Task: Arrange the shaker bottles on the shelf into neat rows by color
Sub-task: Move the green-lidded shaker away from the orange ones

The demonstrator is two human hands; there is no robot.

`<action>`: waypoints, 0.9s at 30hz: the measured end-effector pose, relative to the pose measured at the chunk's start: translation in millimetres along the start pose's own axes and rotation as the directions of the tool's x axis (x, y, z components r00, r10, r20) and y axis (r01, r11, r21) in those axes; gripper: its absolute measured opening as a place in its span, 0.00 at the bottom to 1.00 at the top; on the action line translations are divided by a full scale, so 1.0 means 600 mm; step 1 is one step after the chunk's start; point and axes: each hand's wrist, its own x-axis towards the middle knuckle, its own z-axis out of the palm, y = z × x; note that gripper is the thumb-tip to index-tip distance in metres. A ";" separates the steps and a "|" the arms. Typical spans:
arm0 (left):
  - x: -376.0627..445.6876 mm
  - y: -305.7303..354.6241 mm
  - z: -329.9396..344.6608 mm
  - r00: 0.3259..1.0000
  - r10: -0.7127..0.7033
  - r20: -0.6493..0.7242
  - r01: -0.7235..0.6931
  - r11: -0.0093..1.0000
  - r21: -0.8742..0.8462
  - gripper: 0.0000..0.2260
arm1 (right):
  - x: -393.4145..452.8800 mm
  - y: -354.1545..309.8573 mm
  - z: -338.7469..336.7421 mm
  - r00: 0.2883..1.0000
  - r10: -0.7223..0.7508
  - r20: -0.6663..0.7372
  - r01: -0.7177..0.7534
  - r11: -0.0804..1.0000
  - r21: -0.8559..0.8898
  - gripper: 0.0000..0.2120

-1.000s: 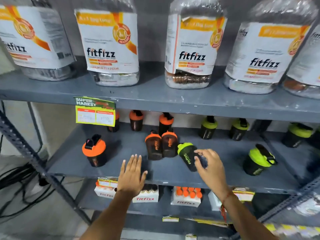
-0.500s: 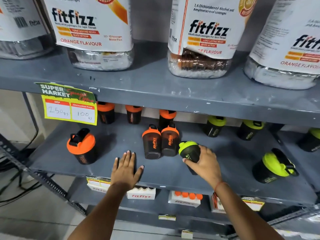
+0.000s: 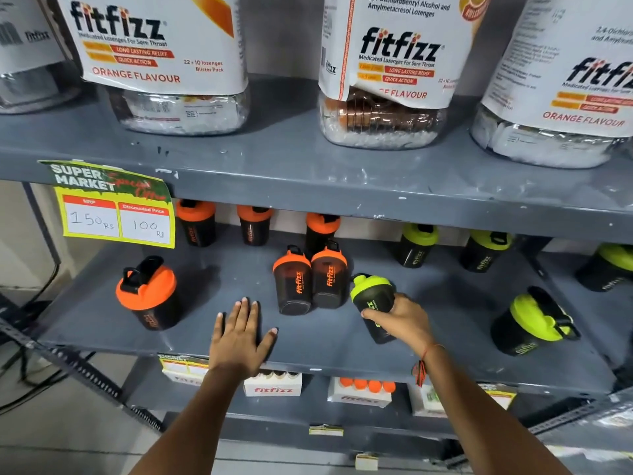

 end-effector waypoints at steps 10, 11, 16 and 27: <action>-0.001 0.000 0.001 1.000 0.000 0.003 0.000 1.000 0.002 0.40 | 0.001 0.008 -0.007 0.980 -0.131 -0.152 0.191 0.845 0.499 0.33; -0.002 0.000 0.001 1.000 0.001 -0.001 -0.001 1.000 -0.002 0.40 | 0.004 0.014 -0.004 0.979 -0.137 -0.149 0.195 0.837 0.511 0.35; -0.001 0.000 0.002 1.000 0.003 -0.008 -0.003 1.000 -0.010 0.40 | 0.009 0.056 0.018 0.978 -0.195 -0.068 0.198 0.792 0.578 0.43; -0.002 0.000 0.002 1.000 0.005 -0.002 -0.005 1.000 -0.004 0.39 | 0.003 0.069 0.037 0.965 -0.251 0.077 0.136 0.730 0.670 0.40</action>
